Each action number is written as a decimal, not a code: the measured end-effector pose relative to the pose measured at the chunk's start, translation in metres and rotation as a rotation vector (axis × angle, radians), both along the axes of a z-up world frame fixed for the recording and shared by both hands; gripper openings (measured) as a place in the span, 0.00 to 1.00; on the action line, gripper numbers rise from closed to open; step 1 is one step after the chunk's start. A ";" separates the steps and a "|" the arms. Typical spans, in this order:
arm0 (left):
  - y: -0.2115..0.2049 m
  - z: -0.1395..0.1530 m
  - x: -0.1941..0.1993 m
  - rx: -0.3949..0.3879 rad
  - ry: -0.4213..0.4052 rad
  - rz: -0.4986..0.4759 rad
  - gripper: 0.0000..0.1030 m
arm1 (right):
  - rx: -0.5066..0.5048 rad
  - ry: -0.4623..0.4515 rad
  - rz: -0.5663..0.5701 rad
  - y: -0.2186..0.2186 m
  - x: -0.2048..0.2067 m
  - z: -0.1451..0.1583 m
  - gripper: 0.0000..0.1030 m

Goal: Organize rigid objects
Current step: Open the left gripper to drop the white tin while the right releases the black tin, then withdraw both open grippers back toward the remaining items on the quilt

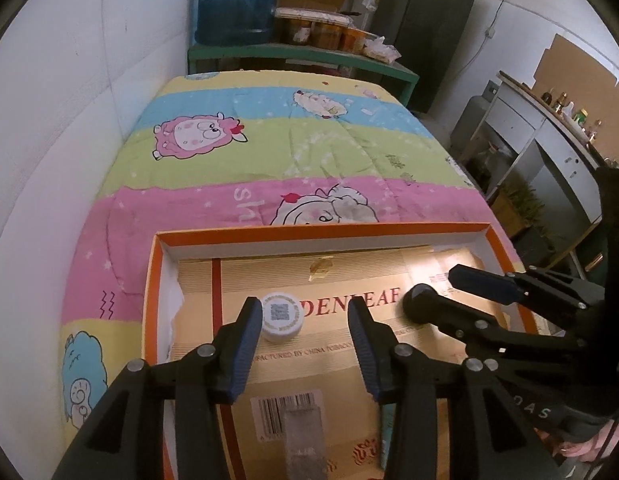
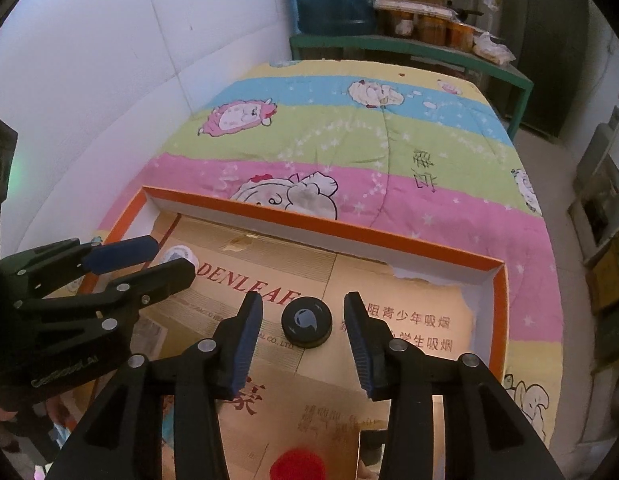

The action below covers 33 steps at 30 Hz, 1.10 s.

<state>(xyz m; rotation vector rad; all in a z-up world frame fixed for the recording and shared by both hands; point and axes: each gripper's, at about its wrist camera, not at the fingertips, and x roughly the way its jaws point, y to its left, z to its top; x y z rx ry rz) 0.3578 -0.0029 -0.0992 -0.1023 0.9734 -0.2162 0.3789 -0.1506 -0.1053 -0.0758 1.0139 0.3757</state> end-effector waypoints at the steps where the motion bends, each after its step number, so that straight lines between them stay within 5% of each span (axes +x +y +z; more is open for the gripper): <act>1: 0.000 0.002 -0.002 -0.005 -0.003 -0.002 0.43 | 0.001 -0.002 -0.002 0.000 -0.001 0.001 0.42; 33: 0.008 0.066 -0.107 0.038 -0.158 0.042 0.43 | 0.038 -0.096 -0.024 0.000 -0.099 0.058 0.42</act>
